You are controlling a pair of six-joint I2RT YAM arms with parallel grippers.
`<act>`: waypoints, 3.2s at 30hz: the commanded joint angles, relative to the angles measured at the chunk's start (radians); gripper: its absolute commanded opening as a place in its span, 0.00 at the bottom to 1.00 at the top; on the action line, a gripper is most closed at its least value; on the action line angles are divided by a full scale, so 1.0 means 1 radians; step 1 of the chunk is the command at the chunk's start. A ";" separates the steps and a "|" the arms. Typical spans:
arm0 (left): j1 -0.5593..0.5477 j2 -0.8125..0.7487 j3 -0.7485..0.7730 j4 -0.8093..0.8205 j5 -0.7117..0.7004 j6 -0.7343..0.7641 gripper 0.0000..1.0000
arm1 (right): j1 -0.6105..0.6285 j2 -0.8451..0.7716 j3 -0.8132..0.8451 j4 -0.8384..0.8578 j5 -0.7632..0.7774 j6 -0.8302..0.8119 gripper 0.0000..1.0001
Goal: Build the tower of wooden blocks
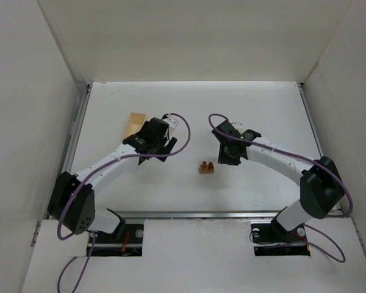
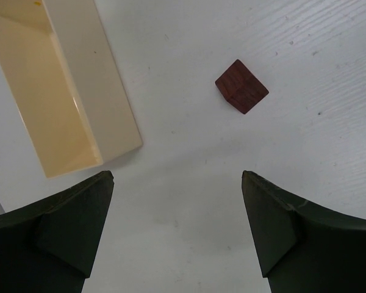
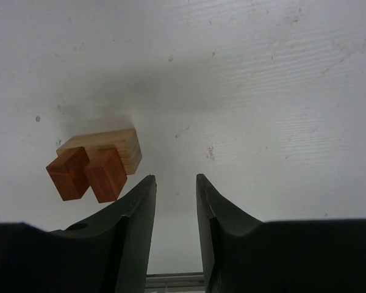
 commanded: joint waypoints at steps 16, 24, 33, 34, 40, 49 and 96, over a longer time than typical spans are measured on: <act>0.022 0.126 -0.030 0.099 -0.028 0.048 0.82 | 0.004 0.030 -0.063 0.181 -0.137 0.001 0.36; 0.022 0.126 -0.030 0.099 -0.028 0.048 0.82 | 0.004 0.039 -0.063 0.181 -0.146 0.001 0.36; 0.022 0.126 -0.030 0.099 -0.028 0.048 0.82 | 0.013 0.039 -0.063 0.190 -0.157 0.001 0.36; 0.022 0.126 -0.030 0.099 -0.028 0.048 0.82 | 0.013 0.039 -0.063 0.190 -0.157 0.001 0.36; 0.022 0.126 -0.030 0.099 -0.028 0.048 0.82 | 0.013 0.039 -0.044 0.140 -0.100 0.001 0.36; 0.022 0.126 -0.030 0.099 -0.019 0.048 0.82 | 0.013 -0.001 -0.005 0.117 -0.063 -0.031 0.36; 0.022 0.107 -0.048 0.090 -0.001 0.039 0.82 | 0.179 0.159 0.206 0.034 -0.003 -0.022 0.36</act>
